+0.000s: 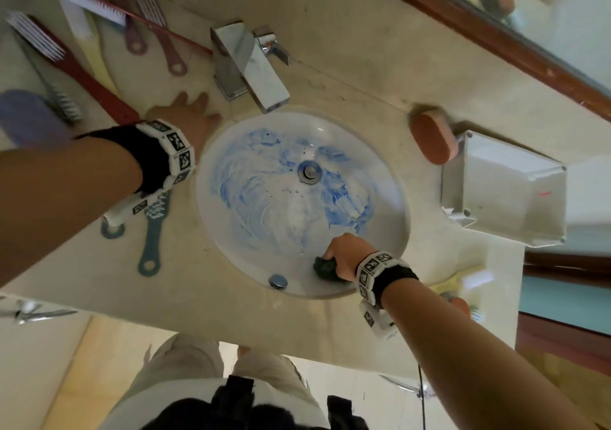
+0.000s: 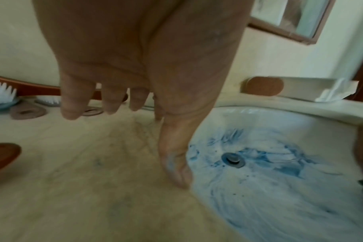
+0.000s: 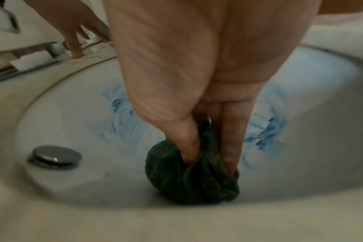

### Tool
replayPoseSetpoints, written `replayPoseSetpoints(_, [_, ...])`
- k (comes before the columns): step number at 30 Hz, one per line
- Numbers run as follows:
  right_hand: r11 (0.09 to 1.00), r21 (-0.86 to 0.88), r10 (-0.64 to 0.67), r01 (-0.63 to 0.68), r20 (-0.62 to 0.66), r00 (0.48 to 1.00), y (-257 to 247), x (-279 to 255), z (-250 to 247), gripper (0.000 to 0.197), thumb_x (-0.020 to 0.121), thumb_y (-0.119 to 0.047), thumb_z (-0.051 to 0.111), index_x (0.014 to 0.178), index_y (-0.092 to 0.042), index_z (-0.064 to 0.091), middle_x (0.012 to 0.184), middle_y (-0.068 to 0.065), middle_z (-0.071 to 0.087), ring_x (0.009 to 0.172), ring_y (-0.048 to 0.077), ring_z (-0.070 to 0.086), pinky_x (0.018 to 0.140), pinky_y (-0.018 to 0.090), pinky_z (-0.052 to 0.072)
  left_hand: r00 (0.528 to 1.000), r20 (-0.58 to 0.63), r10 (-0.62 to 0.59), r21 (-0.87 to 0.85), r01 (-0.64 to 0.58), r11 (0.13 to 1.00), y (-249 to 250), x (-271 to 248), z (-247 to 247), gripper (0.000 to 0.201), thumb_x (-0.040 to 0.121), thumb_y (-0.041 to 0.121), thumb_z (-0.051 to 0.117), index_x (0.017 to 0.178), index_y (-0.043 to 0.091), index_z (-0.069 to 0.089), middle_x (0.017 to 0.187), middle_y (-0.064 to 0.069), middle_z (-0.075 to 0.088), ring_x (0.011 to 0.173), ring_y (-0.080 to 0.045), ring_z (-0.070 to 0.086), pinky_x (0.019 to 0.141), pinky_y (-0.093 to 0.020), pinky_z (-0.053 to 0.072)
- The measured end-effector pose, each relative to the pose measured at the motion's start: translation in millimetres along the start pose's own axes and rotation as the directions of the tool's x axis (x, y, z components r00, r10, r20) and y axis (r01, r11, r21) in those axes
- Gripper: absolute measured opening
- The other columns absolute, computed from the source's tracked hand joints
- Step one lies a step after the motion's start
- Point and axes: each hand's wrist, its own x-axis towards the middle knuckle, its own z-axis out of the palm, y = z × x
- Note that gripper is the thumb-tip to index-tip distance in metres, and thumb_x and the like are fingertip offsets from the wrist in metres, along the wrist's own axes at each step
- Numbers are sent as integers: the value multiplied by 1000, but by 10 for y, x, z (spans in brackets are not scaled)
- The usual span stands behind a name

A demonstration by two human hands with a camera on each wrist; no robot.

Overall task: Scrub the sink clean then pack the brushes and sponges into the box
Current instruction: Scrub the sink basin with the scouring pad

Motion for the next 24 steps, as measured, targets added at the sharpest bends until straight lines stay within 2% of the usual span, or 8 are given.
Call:
replayPoseSetpoints(2, [999, -17, -30, 30, 20, 999, 98, -59, 40, 49, 88, -6, 57, 132, -26, 60, 131, 9, 58, 115, 32, 58, 98, 34, 48, 1000, 16, -23, -10, 23, 1000, 133, -243, 74, 92, 82, 47, 69, 153, 27, 15, 162, -8, -1, 147, -34, 9, 114, -51, 28])
replayPoseSetpoints(5, [986, -42, -162, 164, 57, 985, -31, -25, 116, 49, 92, -13, 57, 139, -26, 53, 136, 10, 54, 120, 32, 54, 99, 33, 43, 993, 100, -56, -81, 64, 995, 282, -571, 243, 103, 76, 55, 73, 154, 27, 11, 162, -8, -2, 148, -30, 8, 116, -48, 26])
replayPoseSetpoints(8, [947, -71, -311, 313, 36, 950, -298, 5, 162, 39, 98, -27, 51, 137, -20, 55, 133, 12, 57, 120, 34, 54, 102, 33, 42, 990, 120, -76, -58, 84, 995, 420, -877, 421, 111, 76, 61, 70, 155, 23, 2, 162, -8, -5, 149, -28, 5, 118, -43, 21])
replayPoseSetpoints(11, [908, -130, -395, 398, 45, 918, -396, -66, 195, 48, 100, -45, 39, 129, -12, 57, 126, 14, 59, 111, 35, 57, 97, 38, 45, 985, 142, -93, -27, 98, 995, 542, -1127, 624, 116, 75, 59, 72, 155, 17, -1, 162, -11, -5, 149, -30, 4, 119, -42, 20])
replayPoseSetpoints(13, [893, -191, -398, 408, 90, 913, -277, -95, 256, 47, 102, -38, 38, 139, -11, 45, 138, 14, 48, 112, 36, 55, 99, 39, 42, 975, 186, -119, -39, 128, 991, 599, -1216, 759, 123, 73, 56, 75, 154, 15, -7, 162, -12, -8, 149, -30, 1, 120, -41, 17])
replayPoseSetpoints(16, [911, -251, -301, 327, 138, 944, -14, -145, 319, 58, 95, -22, 44, 151, -20, 27, 152, 11, 30, 118, 37, 46, 104, 42, 39, 967, 207, -148, -104, 172, 980, 628, -1254, 921, 130, 72, 48, 80, 153, 9, -14, 160, -12, -15, 149, -29, -4, 121, -39, 15])
replayPoseSetpoints(20, [922, -174, -329, 346, 118, 937, 61, -235, 322, 46, 99, -21, 41, 145, -13, 40, 151, 15, 33, 128, 37, 44, 108, 39, 36, 970, 190, -150, -160, 182, 970, 609, -1254, 1057, 132, 71, 46, 81, 152, 6, -16, 158, -11, -25, 148, -29, -11, 121, -37, 10])
replayPoseSetpoints(24, [927, -167, -314, 336, 144, 938, -101, -257, 294, 49, 102, -32, 34, 147, -11, 36, 153, 19, 29, 129, 39, 43, 109, 39, 33, 973, 181, -143, -167, 174, 970, 588, -1239, 1107, 135, 69, 47, 82, 151, 7, -18, 157, -8, -29, 148, -27, -14, 121, -35, 11])
